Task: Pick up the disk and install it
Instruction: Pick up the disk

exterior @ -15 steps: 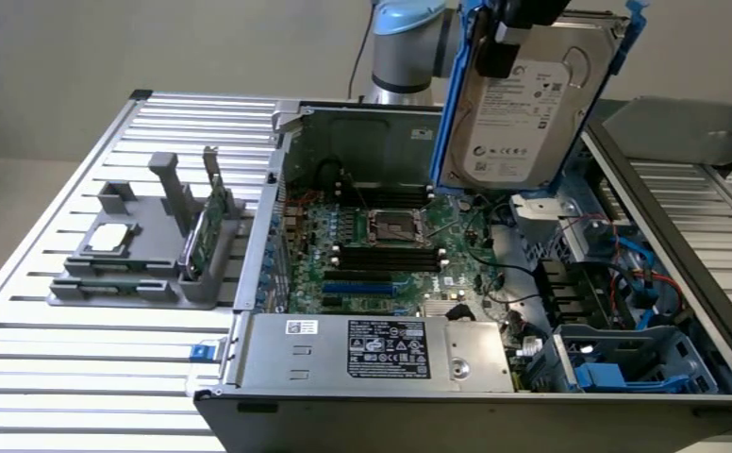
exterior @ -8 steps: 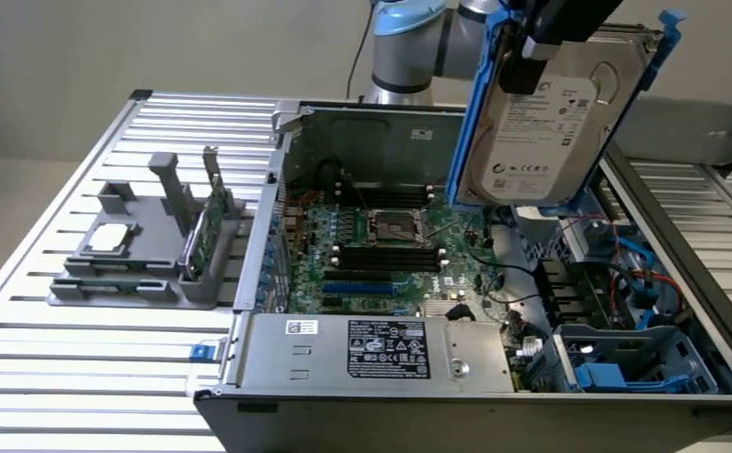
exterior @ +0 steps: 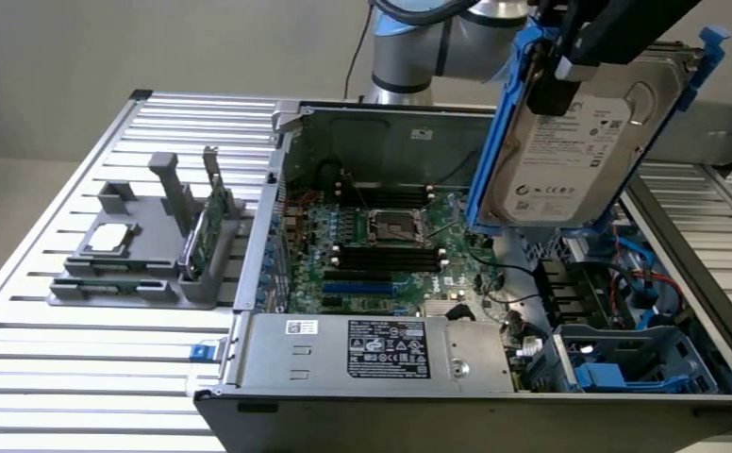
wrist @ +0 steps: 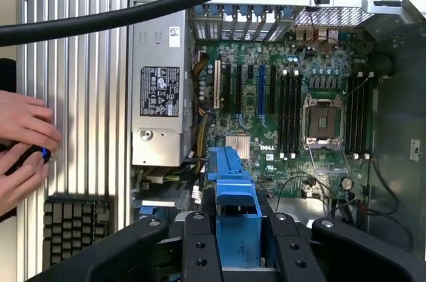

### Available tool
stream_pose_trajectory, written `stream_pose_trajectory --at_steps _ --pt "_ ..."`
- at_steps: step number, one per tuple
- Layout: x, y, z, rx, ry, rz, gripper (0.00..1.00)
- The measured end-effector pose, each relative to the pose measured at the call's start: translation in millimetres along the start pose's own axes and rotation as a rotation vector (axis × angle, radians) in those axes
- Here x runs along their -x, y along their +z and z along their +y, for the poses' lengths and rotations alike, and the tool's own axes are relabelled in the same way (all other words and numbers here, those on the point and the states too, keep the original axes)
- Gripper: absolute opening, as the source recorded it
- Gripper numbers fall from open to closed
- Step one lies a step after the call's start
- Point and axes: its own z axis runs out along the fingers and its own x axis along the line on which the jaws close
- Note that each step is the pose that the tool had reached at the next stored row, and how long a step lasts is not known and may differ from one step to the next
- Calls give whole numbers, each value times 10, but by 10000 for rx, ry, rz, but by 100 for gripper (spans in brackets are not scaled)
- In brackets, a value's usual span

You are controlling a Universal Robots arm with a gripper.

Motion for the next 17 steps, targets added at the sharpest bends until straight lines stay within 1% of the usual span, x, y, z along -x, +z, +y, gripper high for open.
stream_pose_trajectory --at_steps 9,17 --pt "-242 12 -183 0 -1 0 33" --pt "-420 49 -381 1 -1 1 33"
